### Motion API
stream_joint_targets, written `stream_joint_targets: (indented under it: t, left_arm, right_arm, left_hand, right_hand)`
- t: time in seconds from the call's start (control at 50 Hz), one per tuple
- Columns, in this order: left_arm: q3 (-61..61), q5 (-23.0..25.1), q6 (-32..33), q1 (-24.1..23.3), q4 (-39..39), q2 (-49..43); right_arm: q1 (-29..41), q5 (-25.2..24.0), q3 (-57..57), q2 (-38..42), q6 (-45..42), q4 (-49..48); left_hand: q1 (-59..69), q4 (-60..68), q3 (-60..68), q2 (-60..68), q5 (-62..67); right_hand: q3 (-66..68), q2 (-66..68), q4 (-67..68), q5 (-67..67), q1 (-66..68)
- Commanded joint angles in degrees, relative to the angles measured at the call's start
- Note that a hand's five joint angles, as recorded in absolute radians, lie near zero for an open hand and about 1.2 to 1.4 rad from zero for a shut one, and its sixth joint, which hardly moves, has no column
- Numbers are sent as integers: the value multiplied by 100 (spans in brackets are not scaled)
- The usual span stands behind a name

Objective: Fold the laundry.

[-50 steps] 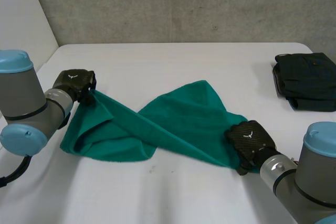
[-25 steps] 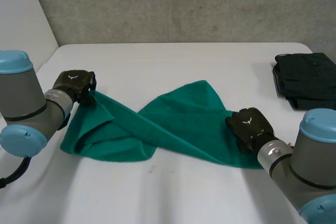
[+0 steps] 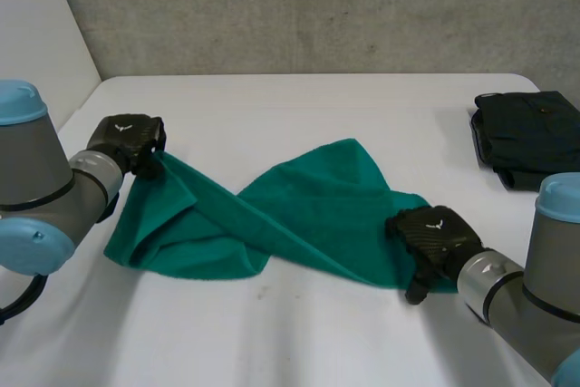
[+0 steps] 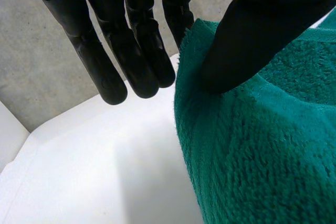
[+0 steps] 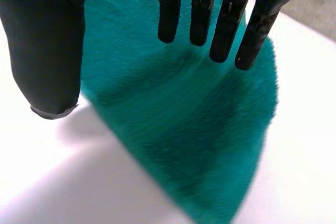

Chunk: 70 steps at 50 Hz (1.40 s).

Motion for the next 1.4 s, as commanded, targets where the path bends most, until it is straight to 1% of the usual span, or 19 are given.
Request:
stream_joint_targets:
  t: [0.02,0.16,0.38,0.46,0.52,0.54,0.56,0.6,0.68,0.76,0.82,0.92,0.94,1.06,1.14,1.18,1.26,1.28,1.4]
  left_arm:
    - [152,-9,0,24,0,-203]
    - [188,-9,0,77,0,-265]
    - [196,-9,0,77,0,-291]
    - [196,-18,0,77,-8,-327]
    - [196,-18,0,77,-8,-327]
    - [196,-18,0,77,-8,-327]
    - [196,-18,0,77,-8,-318]
    - [188,-27,0,77,-8,-300]
    - [170,-27,0,68,-35,-248]
    - [109,-18,0,50,-79,-99]
    - [39,17,0,59,-149,287]
    - [-181,87,-18,33,-421,920]
    - [-208,96,-18,24,-482,1035]
    - [-507,447,0,-20,-940,1887]
    - [-612,807,0,-46,-1124,2204]
    - [-709,905,0,-64,-1134,2214]
    - [-779,931,18,-125,-1020,1968]
    - [-744,931,26,-160,-984,1819]
    - [-34,651,429,-564,-624,494]
  right_arm:
    - [118,-9,-64,83,1122,-61]
    - [548,79,-424,609,1131,-307]
    - [663,105,-811,1023,1131,-360]
    - [663,184,-908,1137,1122,-474]
    - [663,237,-987,1208,1114,-518]
    - [663,237,-1004,1225,1114,-527]
    - [663,263,-1048,1269,1105,-527]
    - [663,289,-1101,1278,1070,-510]
    - [601,386,-1198,1190,973,-457]
    - [575,439,-1207,787,763,-343]
    - [557,413,-1259,102,306,-124]
    - [452,421,-1567,-716,-941,719]
    - [400,421,-1698,-943,-1361,1052]
    - [390,579,-2296,-1691,-2392,2116]
    - [390,659,-2525,-1816,-2612,2609]
    - [399,676,-2551,-1763,-2657,2785]
    - [443,720,-2665,-1246,-2850,3076]
    - [469,746,-2779,-888,-2894,3120]
    - [557,861,-3464,187,-2684,3103]
  left_hand:
    - [1538,1111,1162,1140,1443]
    - [1538,1111,1162,1140,1443]
    - [1538,1111,1162,1140,1443]
    - [1538,1111,1162,1140,1443]
    - [1538,1111,1162,1140,1443]
    - [1538,1111,1162,1140,1443]
    - [1538,1111,1162,1140,1443]
    - [1538,1111,1162,1140,1443]
    - [1538,1111,1162,1140,1443]
    - [1538,1111,1162,1140,1443]
    - [1538,1111,1162,1140,1443]
    - [1538,1111,1162,1140,1443]
    - [1538,1111,1162,1140,1443]
    - [1538,1111,1162,1140,1443]
    - [1538,1111,1162,1140,1443]
    - [1538,1111,1162,1140,1443]
    - [1538,1111,1162,1140,1443]
    - [1538,1111,1162,1140,1443]
    - [1538,1111,1162,1140,1443]
  right_hand:
    - [5,-33,50,60,286]
    - [156,118,201,211,436]
    - [694,655,738,748,974]
    - [1484,1445,1528,1538,1764]
    - [2744,2705,2788,2798,3024]
    - [3180,3142,3225,3234,3460]
    - [4234,4195,4278,4288,4514]
    - [5478,5440,5522,5532,5758]
    - [5483,5445,5528,5537,5763]
    - [5483,5445,5528,5537,5763]
    - [5483,5445,5528,5537,5763]
    - [5483,5445,5528,5537,5763]
    - [5483,5445,5528,5537,5763]
    - [5483,5445,5528,5537,5763]
    - [5483,5445,5528,5537,5763]
    - [5483,5445,5528,5537,5763]
    - [5483,5445,5528,5537,5763]
    - [5483,5445,5528,5537,5763]
    - [5483,5445,5528,5537,5763]
